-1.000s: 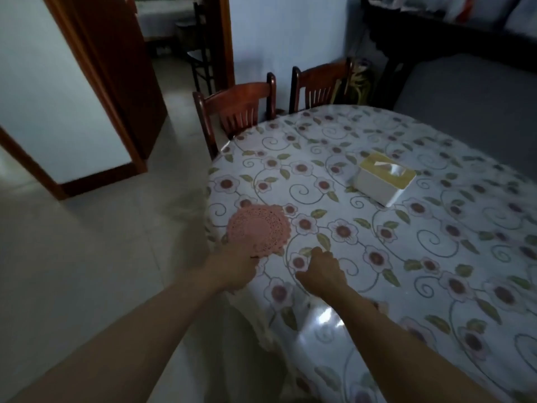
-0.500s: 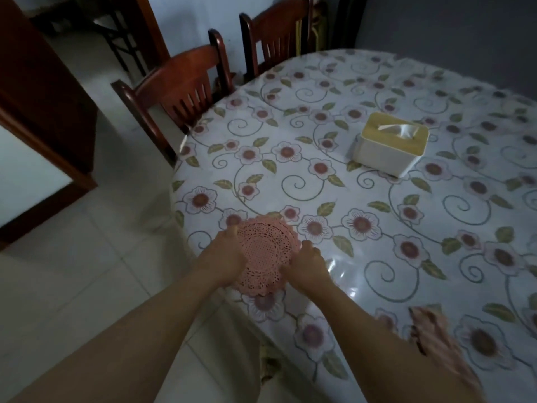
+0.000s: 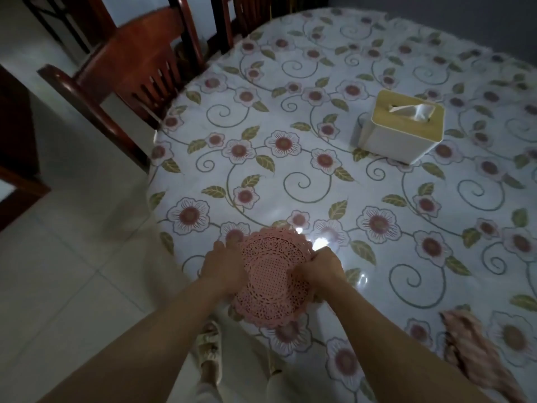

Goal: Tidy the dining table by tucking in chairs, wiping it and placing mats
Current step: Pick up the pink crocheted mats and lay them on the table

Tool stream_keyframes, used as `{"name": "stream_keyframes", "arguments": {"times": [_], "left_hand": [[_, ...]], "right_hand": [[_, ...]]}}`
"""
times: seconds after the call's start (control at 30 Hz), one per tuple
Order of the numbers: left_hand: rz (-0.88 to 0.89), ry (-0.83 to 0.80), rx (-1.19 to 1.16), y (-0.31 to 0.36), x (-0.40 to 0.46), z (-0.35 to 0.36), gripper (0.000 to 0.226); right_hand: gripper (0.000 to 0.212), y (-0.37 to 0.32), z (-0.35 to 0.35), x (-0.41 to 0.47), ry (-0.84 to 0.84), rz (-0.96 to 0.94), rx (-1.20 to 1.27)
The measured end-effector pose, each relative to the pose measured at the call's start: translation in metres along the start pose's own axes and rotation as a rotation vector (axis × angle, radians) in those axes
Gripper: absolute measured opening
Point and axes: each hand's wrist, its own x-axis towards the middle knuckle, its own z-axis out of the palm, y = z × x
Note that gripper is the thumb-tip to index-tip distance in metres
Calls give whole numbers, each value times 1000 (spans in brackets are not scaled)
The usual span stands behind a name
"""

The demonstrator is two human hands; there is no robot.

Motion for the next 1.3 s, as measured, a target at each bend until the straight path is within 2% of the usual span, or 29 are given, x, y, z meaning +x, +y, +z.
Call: {"name": "stream_keyframes", "arguments": {"times": [0.1, 0.17, 0.27, 0.33, 0.37, 0.43, 0.47, 0.53, 0.57, 0.67, 0.7, 0.77, 0.93, 1.0, 1.1, 1.2, 1.3], "left_hand": [[31, -2, -74, -5, 3, 0, 68], [46, -60, -118, -8, 5, -4, 69], [102, -141, -182, -11, 9, -22, 56], [146, -133, -230, -10, 8, -40, 36], [153, -141, -276, -10, 8, -52, 37], [136, -188, -436, -12, 11, -74, 74], [150, -212, -545, -15, 11, -87, 86], [157, -299, -743, -22, 11, -110, 93], [167, -335, -823, -27, 12, -119, 87], [188, -399, -1073, -41, 5, -149, 37], [179, -427, -1139, -45, 4, -156, 26], [176, -478, -1240, -54, 0, -171, 18], [297, -690, -1314, -71, 0, -191, 44], [334, -724, -1261, -71, 2, -195, 43], [340, -682, -1085, -68, 6, -201, 19], [366, -577, -1076, -65, 16, -203, 25], [347, -478, -1149, -59, 25, -207, 27]], "right_hand": [[37, -7, -1, -12, 26, 3, 31], [27, -11, 3, -19, 66, -28, 72], [43, -19, -1, -31, 68, -138, 114], [51, -29, -14, -41, -26, -212, 186], [51, -36, -22, -48, -88, -239, 237], [47, -49, -36, -59, -186, -273, 318], [43, -58, -42, -64, -214, -293, 350], [37, -76, -52, -75, -271, -343, 426], [36, -85, -56, -80, -289, -363, 465], [33, -109, -60, -89, -300, -411, 544], [34, -116, -59, -92, -276, -428, 548], [39, -127, -55, -95, -182, -446, 572], [45, -149, -39, -100, 205, -450, 566], [46, -157, -35, -100, 279, -470, 536], [44, -166, -31, -97, 345, -513, 446], [46, -174, -31, -92, 450, -558, 328], [55, -184, -32, -77, 459, -543, 227]]}}
